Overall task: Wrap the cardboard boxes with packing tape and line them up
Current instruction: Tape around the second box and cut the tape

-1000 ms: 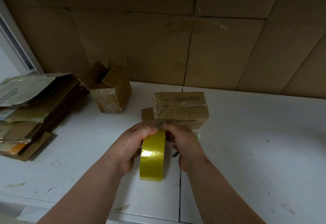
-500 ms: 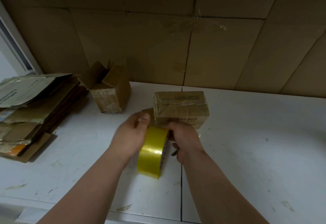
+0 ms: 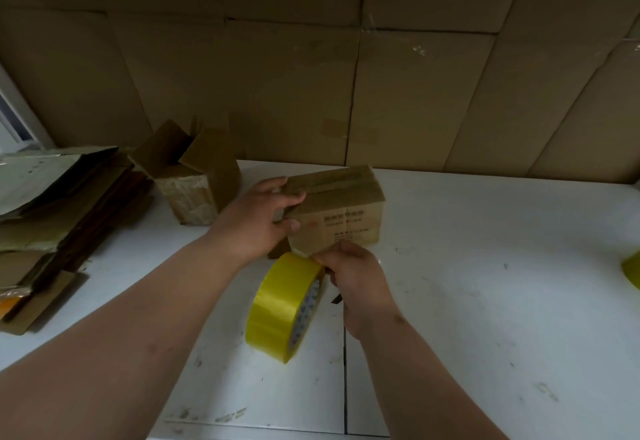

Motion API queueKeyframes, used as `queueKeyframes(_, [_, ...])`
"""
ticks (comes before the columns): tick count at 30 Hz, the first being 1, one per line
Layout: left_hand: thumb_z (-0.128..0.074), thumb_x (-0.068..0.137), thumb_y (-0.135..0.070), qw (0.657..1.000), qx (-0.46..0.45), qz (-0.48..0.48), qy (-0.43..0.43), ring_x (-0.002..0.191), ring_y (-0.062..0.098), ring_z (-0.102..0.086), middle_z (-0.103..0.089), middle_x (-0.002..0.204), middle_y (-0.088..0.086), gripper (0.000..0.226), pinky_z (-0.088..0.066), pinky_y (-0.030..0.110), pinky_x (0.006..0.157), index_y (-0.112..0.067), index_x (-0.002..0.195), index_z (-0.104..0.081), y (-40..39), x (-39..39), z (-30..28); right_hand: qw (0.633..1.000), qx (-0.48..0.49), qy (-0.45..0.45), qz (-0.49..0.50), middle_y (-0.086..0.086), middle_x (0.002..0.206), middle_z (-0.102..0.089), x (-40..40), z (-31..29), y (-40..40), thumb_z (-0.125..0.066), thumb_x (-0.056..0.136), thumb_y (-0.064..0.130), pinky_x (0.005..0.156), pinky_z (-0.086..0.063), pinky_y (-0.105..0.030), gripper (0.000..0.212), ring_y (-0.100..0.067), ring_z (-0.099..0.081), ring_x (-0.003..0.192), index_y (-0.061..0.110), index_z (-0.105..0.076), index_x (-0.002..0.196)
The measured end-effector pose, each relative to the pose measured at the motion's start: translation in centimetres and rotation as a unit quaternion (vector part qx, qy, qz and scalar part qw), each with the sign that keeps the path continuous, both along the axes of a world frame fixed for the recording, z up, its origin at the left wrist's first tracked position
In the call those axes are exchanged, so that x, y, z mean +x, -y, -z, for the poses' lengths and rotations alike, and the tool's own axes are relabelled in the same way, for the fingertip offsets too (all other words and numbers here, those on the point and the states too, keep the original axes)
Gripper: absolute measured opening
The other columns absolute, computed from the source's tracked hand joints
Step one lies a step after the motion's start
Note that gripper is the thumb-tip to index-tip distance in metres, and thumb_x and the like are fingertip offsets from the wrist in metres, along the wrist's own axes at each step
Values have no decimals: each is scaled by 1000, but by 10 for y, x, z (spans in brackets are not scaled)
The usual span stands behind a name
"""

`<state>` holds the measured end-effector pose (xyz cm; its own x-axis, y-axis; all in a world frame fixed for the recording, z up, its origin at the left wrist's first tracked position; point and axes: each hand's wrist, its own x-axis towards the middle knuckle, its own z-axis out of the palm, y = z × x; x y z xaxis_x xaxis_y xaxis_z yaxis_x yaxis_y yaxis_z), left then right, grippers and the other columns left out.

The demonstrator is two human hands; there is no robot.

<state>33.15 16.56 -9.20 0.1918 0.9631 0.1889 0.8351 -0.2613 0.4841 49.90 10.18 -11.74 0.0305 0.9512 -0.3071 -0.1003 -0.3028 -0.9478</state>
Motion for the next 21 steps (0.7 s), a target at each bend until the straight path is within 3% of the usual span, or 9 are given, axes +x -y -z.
queueKeyframes(5, [-73, 87, -31, 1000, 1, -1, 7, 136, 12, -41, -33, 154, -10, 55, -37, 29, 110, -38, 139, -53, -2, 1, 7, 999, 9, -29, 15, 2, 80, -69, 1, 8, 3, -68, 87, 19, 62, -39, -27, 6, -21, -62, 84, 19, -67, 82])
queueKeyframes(8, [-75, 85, -29, 1000, 12, 2, 21, 125, 15, -52, -35, 151, -6, 54, -42, 29, 104, -34, 137, -57, -2, 7, 10, 999, 8, -37, 31, -5, 85, -70, 0, 9, 3, -70, 87, 20, 68, -45, -32, 6, -26, -64, 89, 14, -69, 87])
queueKeyframes(10, [-75, 85, -27, 1000, 12, 6, 20, 124, 15, -52, -35, 151, -5, 55, -38, 22, 101, -32, 137, -57, -3, 9, 10, 998, 7, -43, 42, -6, 86, -71, -1, 8, 3, -67, 88, 16, 66, -45, -31, 5, -26, -64, 88, 13, -68, 84])
queueKeyframes(13, [-74, 87, -26, 999, -28, 34, 15, 122, 10, -49, -30, 154, -7, 59, -31, 15, 99, -35, 141, -51, -7, 6, 4, 996, 7, -71, 59, -9, 91, -74, 1, 6, 1, -58, 91, 4, 66, -48, -33, 19, -29, -65, 88, 14, -64, 76])
queueKeyframes(16, [-69, 91, -24, 995, -70, 68, 13, 110, 4, -48, -26, 155, -8, 57, -33, 12, 94, -36, 143, -47, -8, -2, -4, 995, 10, -73, 65, -19, 102, -73, 1, 1, 1, -54, 90, 2, 57, -39, -32, 23, -25, -58, 75, 16, -60, 73])
queueKeyframes(19, [-65, 95, -24, 996, -44, 81, -6, 106, 4, -52, -29, 154, -8, 52, -38, 16, 93, -41, 140, -48, -8, -6, -4, 994, 7, -83, 72, -27, 106, -69, 1, 1, -1, -56, 87, 1, 52, -34, -30, 24, -28, -54, 75, 17, -59, 69])
queueKeyframes(21, [-63, 96, -26, 996, -26, 86, -24, 106, 6, -55, -30, 155, -8, 49, -43, 21, 97, -42, 140, -48, -7, -7, -3, 993, 7, -87, 76, -26, 96, -70, 1, 3, -3, -57, 84, 2, 58, -37, -34, 25, -29, -55, 75, 19, -62, 67])
